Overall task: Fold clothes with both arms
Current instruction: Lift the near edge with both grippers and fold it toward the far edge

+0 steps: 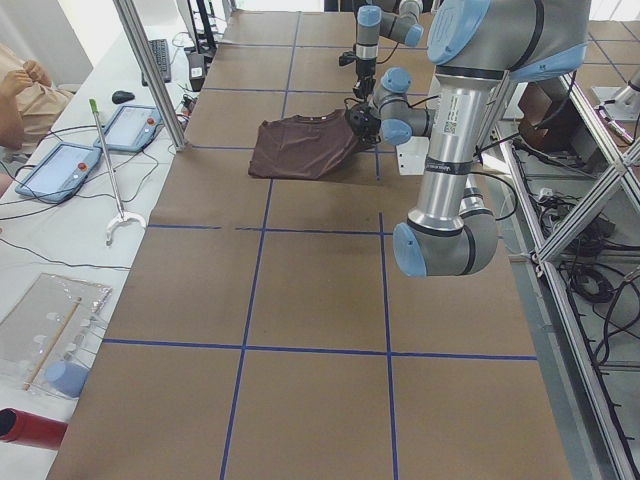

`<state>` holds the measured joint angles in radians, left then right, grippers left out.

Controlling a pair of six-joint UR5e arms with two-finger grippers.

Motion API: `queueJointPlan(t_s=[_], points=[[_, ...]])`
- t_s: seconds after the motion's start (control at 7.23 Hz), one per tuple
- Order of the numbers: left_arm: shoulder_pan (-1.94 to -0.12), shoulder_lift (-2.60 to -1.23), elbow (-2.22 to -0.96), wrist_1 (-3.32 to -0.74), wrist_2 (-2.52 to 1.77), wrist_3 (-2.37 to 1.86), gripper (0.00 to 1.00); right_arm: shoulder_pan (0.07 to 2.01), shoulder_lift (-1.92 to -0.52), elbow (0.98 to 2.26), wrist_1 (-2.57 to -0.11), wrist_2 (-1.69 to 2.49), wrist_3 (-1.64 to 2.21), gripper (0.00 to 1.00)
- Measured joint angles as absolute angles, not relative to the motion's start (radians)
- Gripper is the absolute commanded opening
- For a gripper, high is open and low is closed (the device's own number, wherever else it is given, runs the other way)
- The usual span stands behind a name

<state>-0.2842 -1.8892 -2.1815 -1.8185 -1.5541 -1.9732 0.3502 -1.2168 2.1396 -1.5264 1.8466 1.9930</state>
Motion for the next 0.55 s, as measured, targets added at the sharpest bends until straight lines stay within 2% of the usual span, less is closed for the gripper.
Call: queueJointPlan(t_s=[0.28,0.55], points=[[-0.431,-1.959,-2.123,-1.822,-1.622,-1.959,0.00,0.444,-1.186,2.118,-1.555,1.842,1.971,0.00],[-0.537,-2.045,-1.994,-1.843,-1.644,-1.892,0.00,0.563,-1.095,2.000,-1.557,1.848,1.933,0.00]])
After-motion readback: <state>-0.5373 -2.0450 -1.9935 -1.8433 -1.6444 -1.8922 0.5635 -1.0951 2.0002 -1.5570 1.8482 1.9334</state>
